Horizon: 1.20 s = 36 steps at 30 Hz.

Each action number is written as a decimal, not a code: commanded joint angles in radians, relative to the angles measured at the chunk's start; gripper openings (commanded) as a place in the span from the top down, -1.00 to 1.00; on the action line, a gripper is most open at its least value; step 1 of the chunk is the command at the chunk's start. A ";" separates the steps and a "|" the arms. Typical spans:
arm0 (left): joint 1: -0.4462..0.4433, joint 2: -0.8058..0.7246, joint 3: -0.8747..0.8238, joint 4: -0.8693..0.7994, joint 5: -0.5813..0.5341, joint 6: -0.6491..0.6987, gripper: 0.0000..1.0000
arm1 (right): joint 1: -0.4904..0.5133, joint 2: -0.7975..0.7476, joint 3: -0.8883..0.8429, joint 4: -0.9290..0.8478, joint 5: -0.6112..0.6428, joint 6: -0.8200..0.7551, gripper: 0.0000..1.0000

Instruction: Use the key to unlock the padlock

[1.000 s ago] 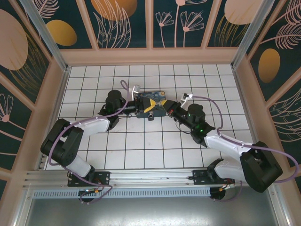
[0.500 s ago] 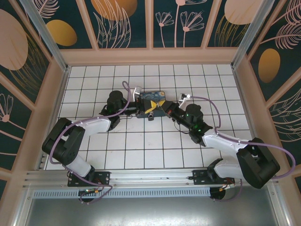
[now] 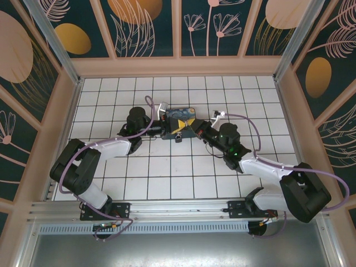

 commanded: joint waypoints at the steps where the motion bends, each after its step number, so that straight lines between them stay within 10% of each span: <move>1: -0.006 0.002 0.016 0.001 0.023 0.053 1.00 | 0.016 -0.034 0.002 0.008 -0.009 -0.022 0.99; 10: -0.005 0.006 0.087 -0.309 0.145 0.403 1.00 | -0.099 -0.171 -0.004 -0.302 -0.190 -0.188 0.07; 19: -0.010 0.015 0.236 -0.709 0.264 0.766 1.00 | -0.257 -0.187 0.005 -0.293 -0.530 -0.482 0.03; 26: -0.015 0.017 0.249 -0.717 0.268 0.750 1.00 | -0.232 -0.058 -0.045 0.059 -0.711 -0.353 0.21; 36: -0.015 0.028 0.242 -0.683 0.282 0.736 1.00 | -0.186 -0.029 -0.077 0.109 -0.710 -0.317 0.46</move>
